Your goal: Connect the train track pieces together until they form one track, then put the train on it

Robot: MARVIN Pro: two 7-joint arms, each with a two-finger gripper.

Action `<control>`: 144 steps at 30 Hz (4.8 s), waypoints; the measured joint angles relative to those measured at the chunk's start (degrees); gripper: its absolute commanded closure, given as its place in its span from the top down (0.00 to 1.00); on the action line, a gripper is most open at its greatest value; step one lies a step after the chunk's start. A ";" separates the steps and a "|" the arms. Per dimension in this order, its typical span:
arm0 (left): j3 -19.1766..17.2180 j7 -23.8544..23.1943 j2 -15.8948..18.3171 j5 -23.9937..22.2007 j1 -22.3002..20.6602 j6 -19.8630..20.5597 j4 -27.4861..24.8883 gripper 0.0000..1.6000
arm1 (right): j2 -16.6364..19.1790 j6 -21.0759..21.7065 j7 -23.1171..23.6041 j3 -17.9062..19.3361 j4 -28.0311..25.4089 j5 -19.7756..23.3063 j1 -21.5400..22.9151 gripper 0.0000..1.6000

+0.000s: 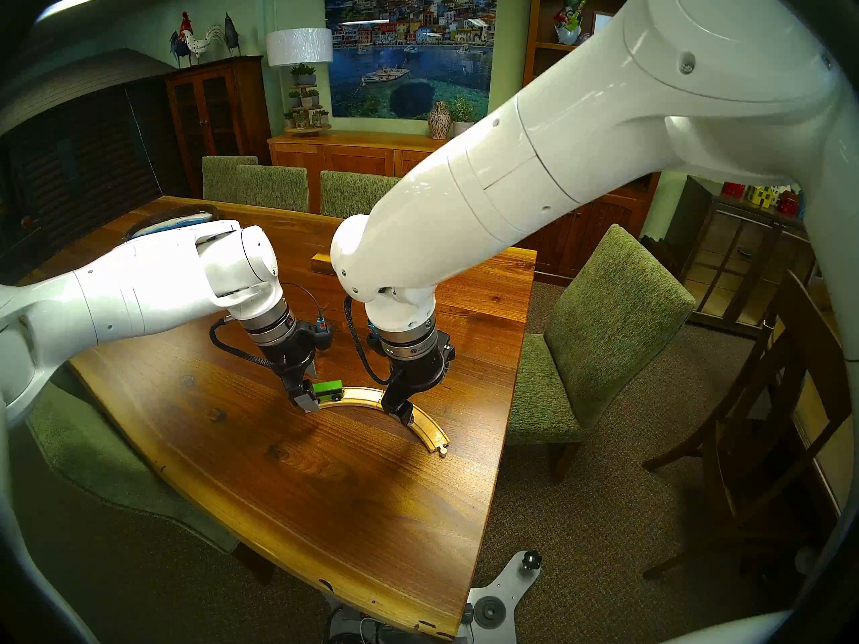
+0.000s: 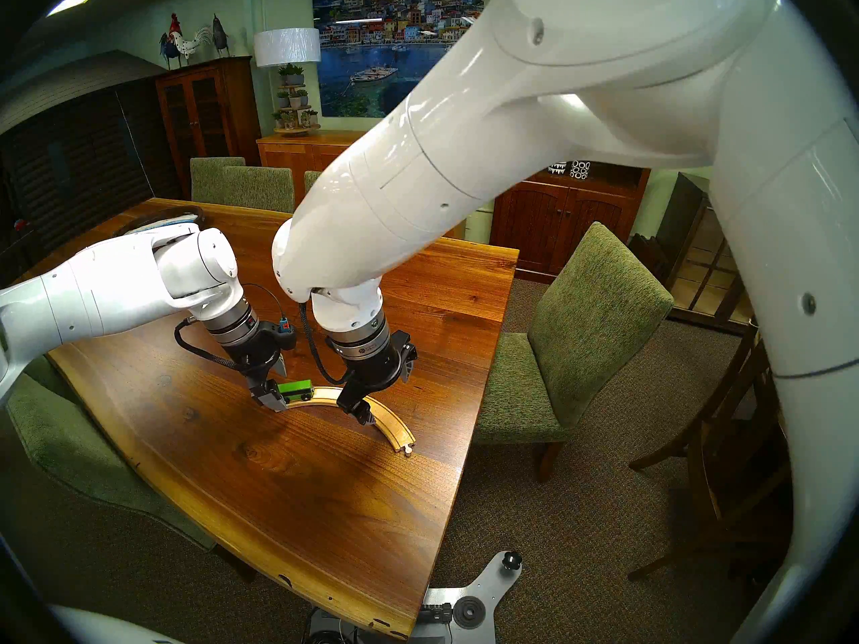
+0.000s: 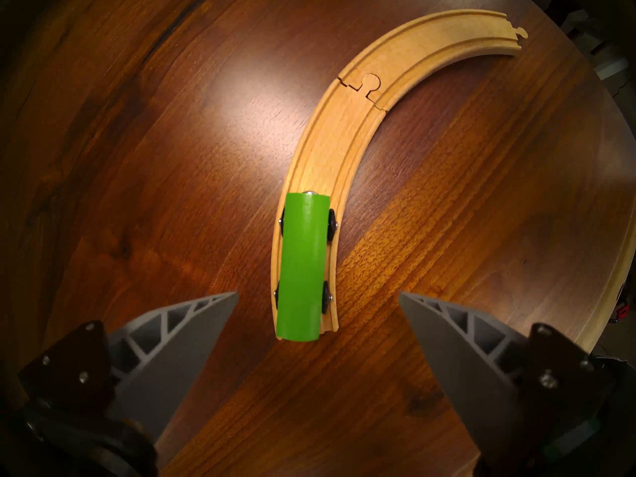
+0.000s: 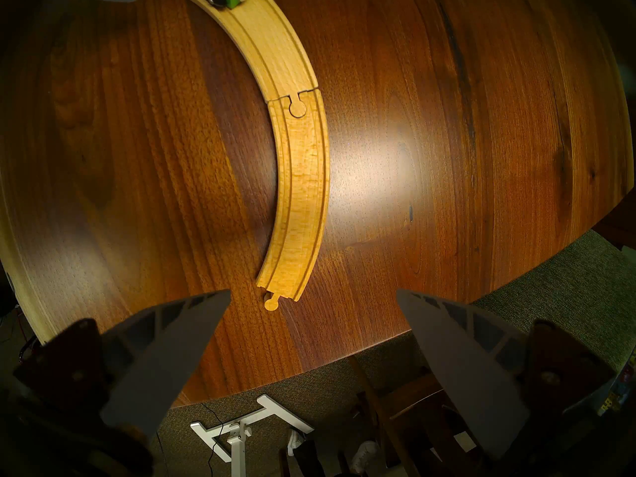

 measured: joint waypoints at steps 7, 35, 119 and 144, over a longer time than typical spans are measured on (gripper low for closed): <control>0.25 -0.36 1.92 0.84 -0.25 0.07 -0.88 0.93 | 0.01 0.01 0.00 0.01 0.00 0.00 0.00 1.00; 0.57 -0.16 2.96 2.28 0.75 -1.39 2.43 0.00 | 0.03 0.02 -0.04 0.03 -0.01 0.00 0.00 1.00; -0.96 -2.75 -14.76 -0.06 1.37 -0.60 13.20 0.00 | 0.06 0.04 -0.11 0.07 -0.01 -0.01 0.00 1.00; -1.95 -3.68 -7.18 -0.20 -0.21 -1.43 7.43 0.00 | 0.06 0.05 -0.13 0.08 0.00 -0.01 -0.01 1.00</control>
